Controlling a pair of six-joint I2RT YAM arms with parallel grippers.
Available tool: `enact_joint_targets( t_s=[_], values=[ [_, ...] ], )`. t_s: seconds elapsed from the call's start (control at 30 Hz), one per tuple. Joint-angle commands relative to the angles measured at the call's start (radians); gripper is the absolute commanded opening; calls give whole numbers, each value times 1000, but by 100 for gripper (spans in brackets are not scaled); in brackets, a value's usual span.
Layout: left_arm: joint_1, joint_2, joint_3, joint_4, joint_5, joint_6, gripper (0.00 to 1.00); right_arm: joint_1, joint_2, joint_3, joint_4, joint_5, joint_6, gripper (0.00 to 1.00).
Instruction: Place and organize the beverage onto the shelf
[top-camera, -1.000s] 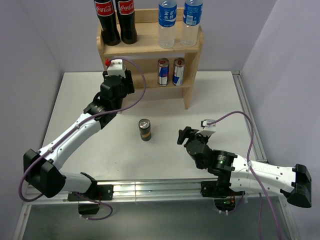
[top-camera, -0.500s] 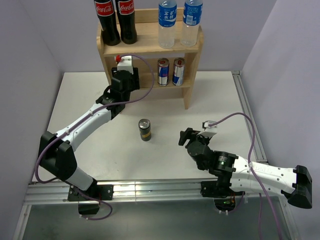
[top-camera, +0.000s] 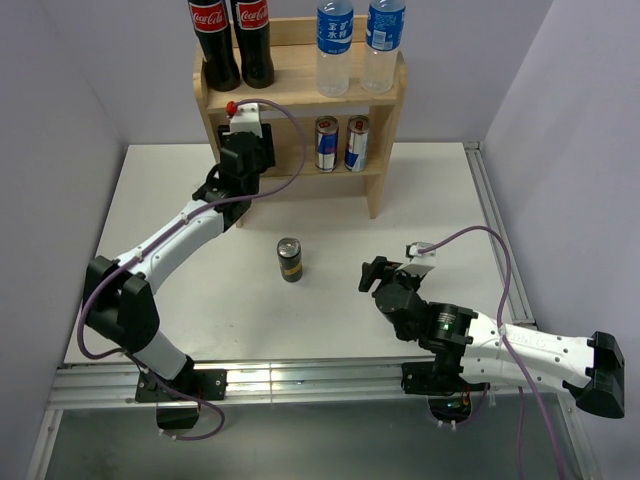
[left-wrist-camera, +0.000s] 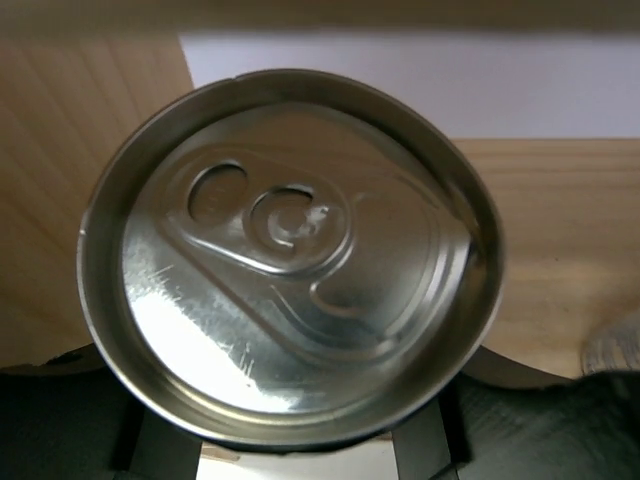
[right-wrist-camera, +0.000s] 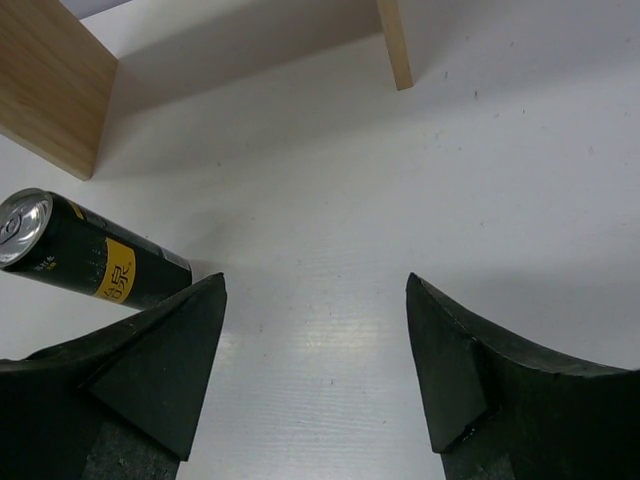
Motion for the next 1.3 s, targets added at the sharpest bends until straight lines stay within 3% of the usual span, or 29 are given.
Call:
enact_joint_targets(
  t_s=[0.0,0.33,0.6,0.7,0.93,1.27],
  values=[
    [19,-3,54,130,-44,9,0,-7,2,-7,5,41,19,79],
    [34,14,45,100,-110,-55,1,-8,5,-7,-9,41,32,79],
    [34,-2,-6,61,-117,-104,8,-7,4,-10,-13,36,41,79],
    [34,3,-14,45,-116,-121,15,-8,4,-10,-16,35,44,79],
    [34,3,-43,22,-125,-148,43,-7,-7,-18,-26,38,51,79],
    [36,-11,-103,9,-136,-165,62,-7,-7,-26,-18,36,56,79]
  ],
)
